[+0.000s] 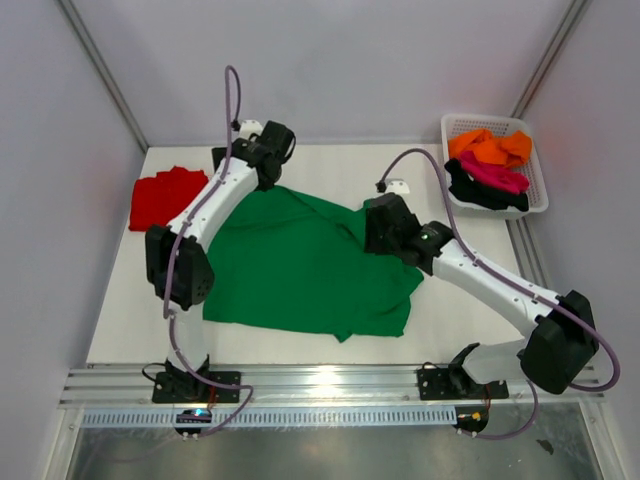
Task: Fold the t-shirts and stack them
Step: Flatten out the tshirt
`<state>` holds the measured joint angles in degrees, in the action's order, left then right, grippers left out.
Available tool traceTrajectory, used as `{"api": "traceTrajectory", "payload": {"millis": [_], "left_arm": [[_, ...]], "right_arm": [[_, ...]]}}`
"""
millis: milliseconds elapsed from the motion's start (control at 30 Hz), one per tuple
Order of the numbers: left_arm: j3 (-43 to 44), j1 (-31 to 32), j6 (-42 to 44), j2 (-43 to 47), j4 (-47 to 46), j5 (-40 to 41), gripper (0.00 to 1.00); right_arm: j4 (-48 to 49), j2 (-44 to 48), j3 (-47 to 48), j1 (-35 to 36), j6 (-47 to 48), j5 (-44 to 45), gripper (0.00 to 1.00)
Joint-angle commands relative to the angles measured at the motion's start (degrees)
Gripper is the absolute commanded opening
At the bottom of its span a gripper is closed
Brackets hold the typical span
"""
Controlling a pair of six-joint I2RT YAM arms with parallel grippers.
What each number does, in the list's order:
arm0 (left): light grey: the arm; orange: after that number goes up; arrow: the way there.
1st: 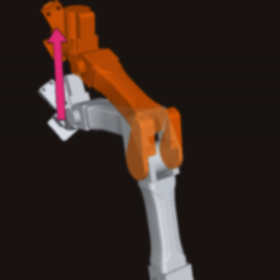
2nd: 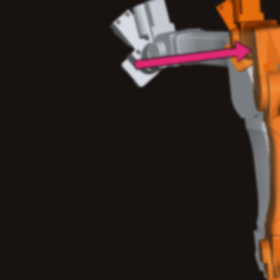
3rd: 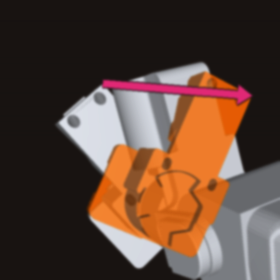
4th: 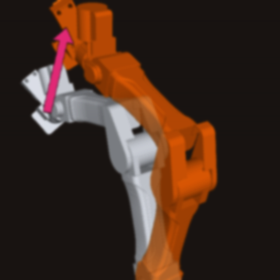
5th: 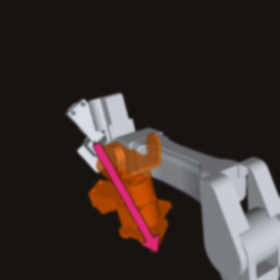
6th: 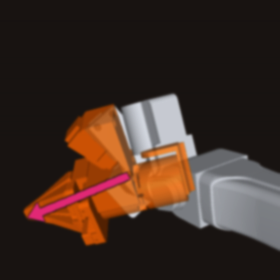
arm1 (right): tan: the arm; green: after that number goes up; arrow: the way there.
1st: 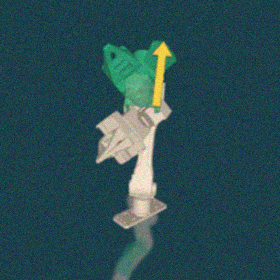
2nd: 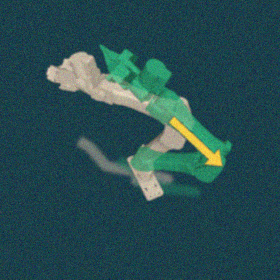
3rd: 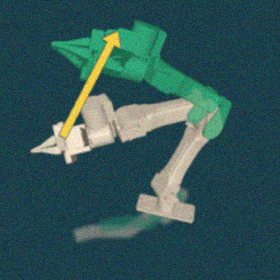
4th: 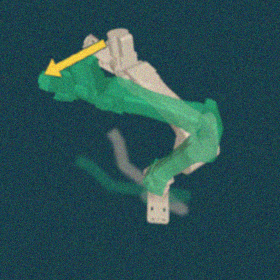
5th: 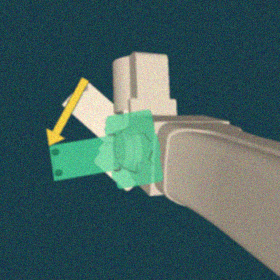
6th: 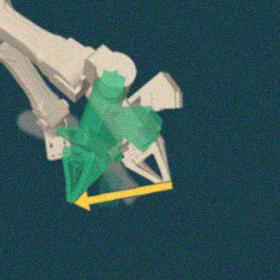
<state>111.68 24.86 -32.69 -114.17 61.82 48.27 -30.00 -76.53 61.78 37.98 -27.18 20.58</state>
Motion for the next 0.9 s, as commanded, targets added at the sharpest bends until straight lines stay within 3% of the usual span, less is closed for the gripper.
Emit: {"api": "traceTrajectory", "payload": {"millis": [0, 267, 467, 700, 867], "left_arm": [[-2.16, 3.25, -1.76, 3.07, 2.16, 0.68, 0.99], [-6.56, 8.18, -5.36, 4.74, 4.01, 1.13, 0.98], [-6.47, 10.90, -7.48, 4.92, 6.20, 1.21, 0.98], [-6.30, 13.02, -9.41, 6.85, 7.61, 1.65, 0.97], [-3.67, 13.02, -9.50, 8.08, 9.89, 4.11, 0.98]], "right_arm": [[-7.52, -0.20, -1.91, 2.97, -6.39, -6.15, 0.46], [-11.75, -3.44, -7.28, 4.47, -11.32, -14.24, 0.46], [-8.43, -9.15, -9.39, 4.47, -10.26, -16.62, 0.46], [-6.12, -18.82, -6.07, 4.47, -8.33, -17.58, 0.45], [-7.61, -19.89, -5.88, 4.56, -8.68, -19.79, 0.44]]}}
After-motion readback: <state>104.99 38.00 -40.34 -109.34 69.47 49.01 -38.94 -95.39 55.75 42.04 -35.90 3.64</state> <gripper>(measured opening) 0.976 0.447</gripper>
